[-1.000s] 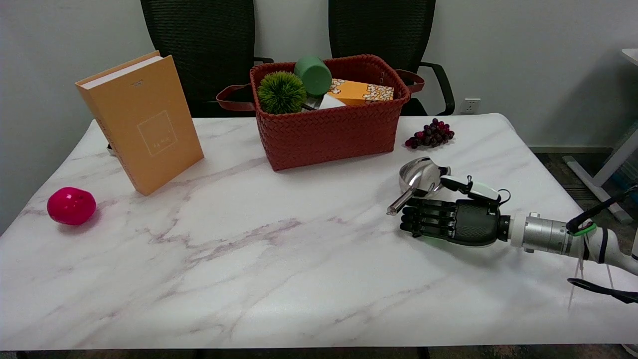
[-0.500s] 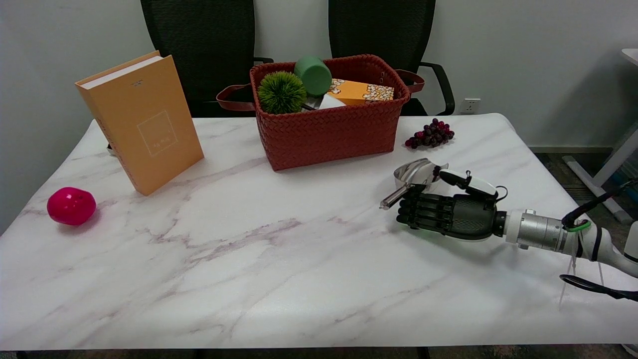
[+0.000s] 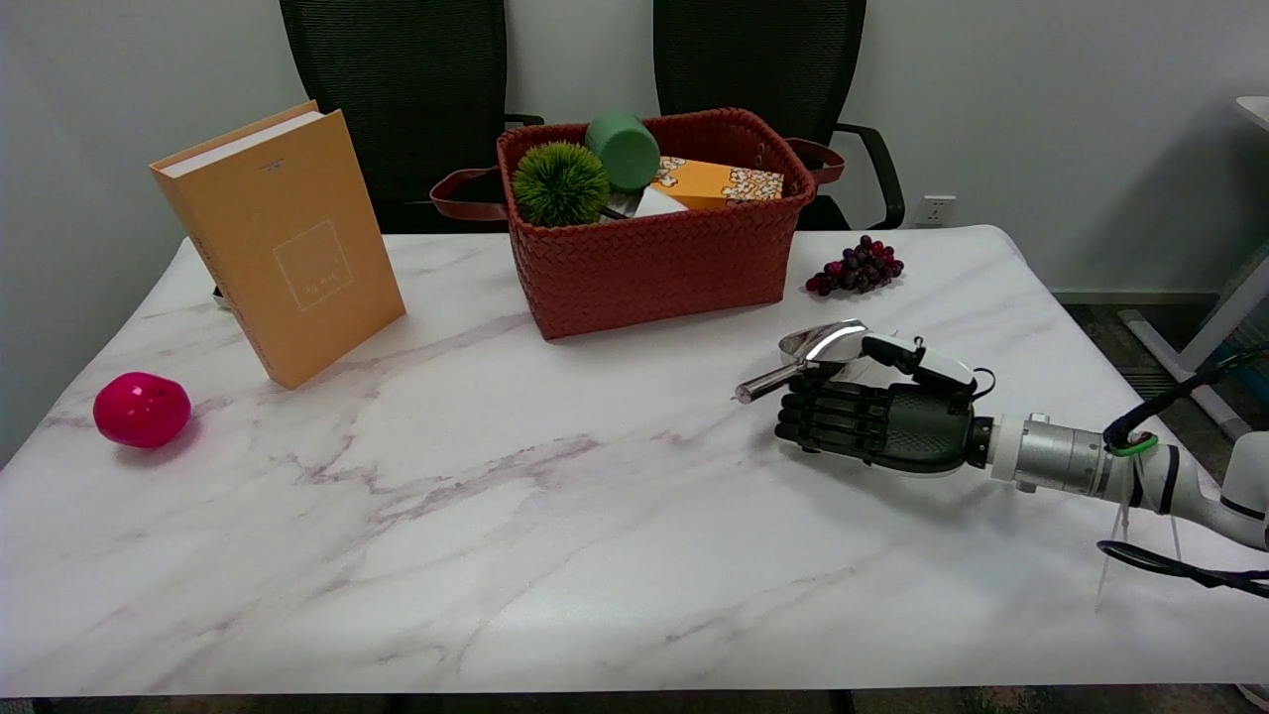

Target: Pick up the stainless steel scoop.

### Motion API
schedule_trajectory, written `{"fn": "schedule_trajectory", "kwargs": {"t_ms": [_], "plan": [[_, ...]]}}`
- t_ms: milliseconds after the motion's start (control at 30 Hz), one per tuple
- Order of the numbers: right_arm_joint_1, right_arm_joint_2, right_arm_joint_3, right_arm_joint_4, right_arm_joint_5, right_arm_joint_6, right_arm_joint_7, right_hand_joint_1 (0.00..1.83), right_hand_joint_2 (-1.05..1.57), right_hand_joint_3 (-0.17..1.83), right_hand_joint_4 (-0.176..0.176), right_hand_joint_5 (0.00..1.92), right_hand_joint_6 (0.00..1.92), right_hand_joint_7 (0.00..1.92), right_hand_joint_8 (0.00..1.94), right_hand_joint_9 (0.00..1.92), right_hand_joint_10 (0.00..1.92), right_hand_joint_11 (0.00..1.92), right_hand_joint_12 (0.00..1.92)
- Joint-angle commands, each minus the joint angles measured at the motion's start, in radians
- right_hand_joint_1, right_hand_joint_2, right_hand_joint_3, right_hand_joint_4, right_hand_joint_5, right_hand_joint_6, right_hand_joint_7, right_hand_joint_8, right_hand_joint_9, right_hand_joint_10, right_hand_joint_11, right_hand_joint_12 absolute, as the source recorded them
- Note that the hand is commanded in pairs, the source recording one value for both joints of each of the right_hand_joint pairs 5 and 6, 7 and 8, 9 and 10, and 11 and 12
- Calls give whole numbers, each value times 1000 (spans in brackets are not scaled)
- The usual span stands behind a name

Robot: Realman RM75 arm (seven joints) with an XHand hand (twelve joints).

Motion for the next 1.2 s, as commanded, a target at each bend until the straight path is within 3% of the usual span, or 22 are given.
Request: {"fn": "schedule_trajectory", "kwargs": {"t_ms": [33, 1200], "plan": [[16, -12, -50, 30, -4, -5, 28, 149, 1571, -175, 0, 0, 0, 0, 0, 0, 0, 0, 0], [22, 92, 9, -136, -40, 12, -171, 195, 1571, -175, 0, 0, 0, 0, 0, 0, 0, 0, 0]]}}
